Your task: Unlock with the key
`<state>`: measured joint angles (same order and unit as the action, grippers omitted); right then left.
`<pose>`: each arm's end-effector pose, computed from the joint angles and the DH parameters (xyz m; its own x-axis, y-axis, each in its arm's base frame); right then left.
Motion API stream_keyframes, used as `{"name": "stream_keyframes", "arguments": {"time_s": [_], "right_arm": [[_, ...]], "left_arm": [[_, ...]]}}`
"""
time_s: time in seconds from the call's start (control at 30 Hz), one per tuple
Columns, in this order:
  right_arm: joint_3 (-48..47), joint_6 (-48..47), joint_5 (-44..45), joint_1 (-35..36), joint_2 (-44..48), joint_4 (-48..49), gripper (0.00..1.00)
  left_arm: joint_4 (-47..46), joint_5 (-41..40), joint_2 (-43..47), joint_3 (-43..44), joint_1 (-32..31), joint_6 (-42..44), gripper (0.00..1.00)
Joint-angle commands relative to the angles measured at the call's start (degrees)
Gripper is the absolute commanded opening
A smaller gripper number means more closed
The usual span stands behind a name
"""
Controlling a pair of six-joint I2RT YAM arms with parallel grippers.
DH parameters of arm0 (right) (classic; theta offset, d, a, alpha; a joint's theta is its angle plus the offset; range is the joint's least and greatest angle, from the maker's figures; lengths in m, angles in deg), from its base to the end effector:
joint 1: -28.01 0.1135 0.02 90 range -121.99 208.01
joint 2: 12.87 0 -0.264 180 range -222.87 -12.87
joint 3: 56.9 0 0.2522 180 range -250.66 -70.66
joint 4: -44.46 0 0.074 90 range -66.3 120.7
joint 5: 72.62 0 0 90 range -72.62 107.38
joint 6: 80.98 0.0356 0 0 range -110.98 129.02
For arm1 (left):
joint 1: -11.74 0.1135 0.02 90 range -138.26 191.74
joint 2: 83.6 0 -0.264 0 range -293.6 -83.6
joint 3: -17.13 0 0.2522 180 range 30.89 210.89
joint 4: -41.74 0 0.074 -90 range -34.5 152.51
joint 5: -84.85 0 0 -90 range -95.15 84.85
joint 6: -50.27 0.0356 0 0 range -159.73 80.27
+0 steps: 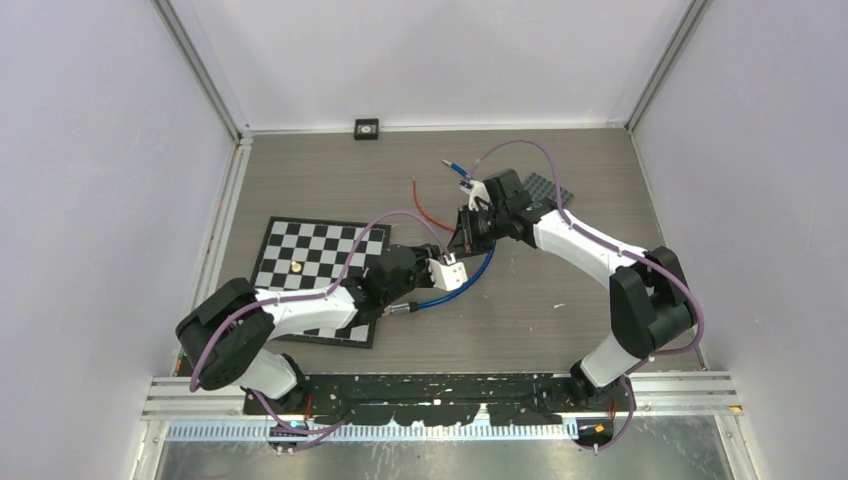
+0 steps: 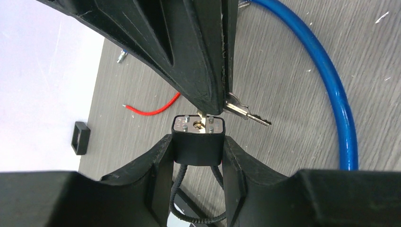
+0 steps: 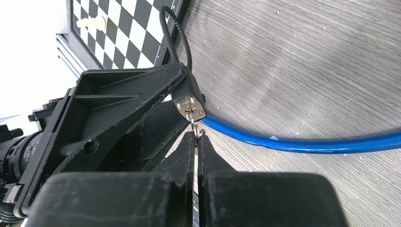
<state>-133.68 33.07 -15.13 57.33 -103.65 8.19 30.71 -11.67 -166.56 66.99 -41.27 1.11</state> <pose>0.2825 0.1806 0.2365 -0.9027 -0.1128 -0.4152 -0.3773 0.6713 0.6379 0.1839 -0.2374 0.1967 0.3065 0.6729 -0.6732 0.7003 0.3196 0.6383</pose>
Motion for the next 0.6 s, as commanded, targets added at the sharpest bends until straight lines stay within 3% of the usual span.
{"name": "stream_keyframes", "arguments": {"time_s": [0.0,0.23,0.43,0.57], "right_arm": [[-1.66,3.66,-2.80,0.51,-1.65,4.99,0.01],[-0.55,5.93,-4.42,-0.16,-1.64,6.73,0.00],[0.25,-1.31,0.60,1.05,1.26,4.37,0.01],[0.56,-6.58,3.21,2.77,3.15,3.33,0.00]], "left_arm": [[-8.20,1.70,0.58,2.84,-1.39,0.82,0.00],[-10.90,8.97,1.73,-0.74,-1.32,2.81,0.00],[3.45,22.39,4.05,3.78,2.40,-5.02,0.00],[6.73,27.39,4.79,4.87,3.56,-7.12,0.00]]}}
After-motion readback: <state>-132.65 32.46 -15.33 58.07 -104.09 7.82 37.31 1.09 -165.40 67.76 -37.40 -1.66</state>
